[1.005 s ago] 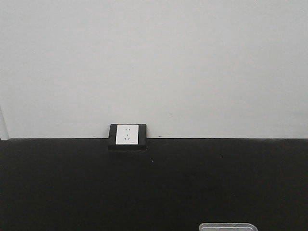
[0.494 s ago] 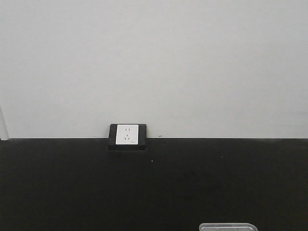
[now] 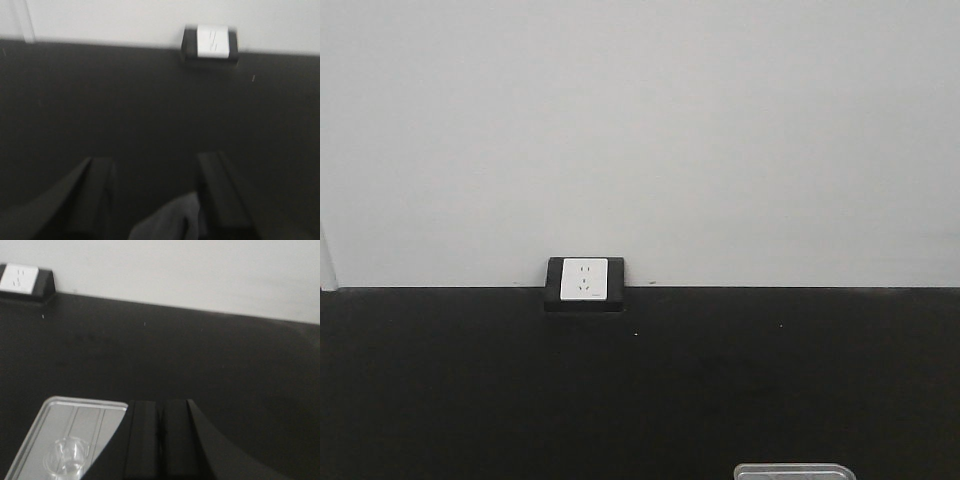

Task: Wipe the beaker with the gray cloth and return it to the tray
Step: 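Grasp the gray cloth with the left gripper and lift it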

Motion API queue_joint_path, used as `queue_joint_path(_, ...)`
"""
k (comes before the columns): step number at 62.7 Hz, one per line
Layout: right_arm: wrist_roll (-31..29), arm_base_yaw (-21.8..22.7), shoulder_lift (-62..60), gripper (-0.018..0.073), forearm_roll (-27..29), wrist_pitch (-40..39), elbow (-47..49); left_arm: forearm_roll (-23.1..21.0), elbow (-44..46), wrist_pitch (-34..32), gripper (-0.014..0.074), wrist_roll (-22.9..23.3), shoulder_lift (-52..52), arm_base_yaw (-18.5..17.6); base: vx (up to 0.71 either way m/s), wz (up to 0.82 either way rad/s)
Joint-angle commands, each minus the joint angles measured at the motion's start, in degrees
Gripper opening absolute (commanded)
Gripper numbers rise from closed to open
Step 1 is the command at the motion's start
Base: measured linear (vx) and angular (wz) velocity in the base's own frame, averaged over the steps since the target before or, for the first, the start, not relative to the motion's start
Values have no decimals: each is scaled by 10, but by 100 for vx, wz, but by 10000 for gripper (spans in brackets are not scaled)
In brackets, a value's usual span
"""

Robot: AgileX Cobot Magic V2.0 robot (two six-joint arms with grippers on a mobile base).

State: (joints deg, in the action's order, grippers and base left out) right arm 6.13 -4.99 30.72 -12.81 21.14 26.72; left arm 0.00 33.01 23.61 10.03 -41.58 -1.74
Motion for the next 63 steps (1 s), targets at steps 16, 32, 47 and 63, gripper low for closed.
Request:
queue_joint_path(16, 0, 0, 49, 432, -12, -46, 21, -130, 97, 94, 593, -179, -193, -27, 0, 0)
queue_joint_path(32, 0, 0, 49, 465, -13, -47, 21, -136, 130, 93, 554, -215, -334, -27, 0, 0)
queue_joint_path(47, 13, 0, 49, 465, -8, -45, 21, -143, 130, 114, 435, -216, -380, -27, 0, 0)
queue_joint_path(63, 4, 0, 108, 450, 39, 114, 77, -146, 130, 104, 48, -218, -322, -27, 0, 0)
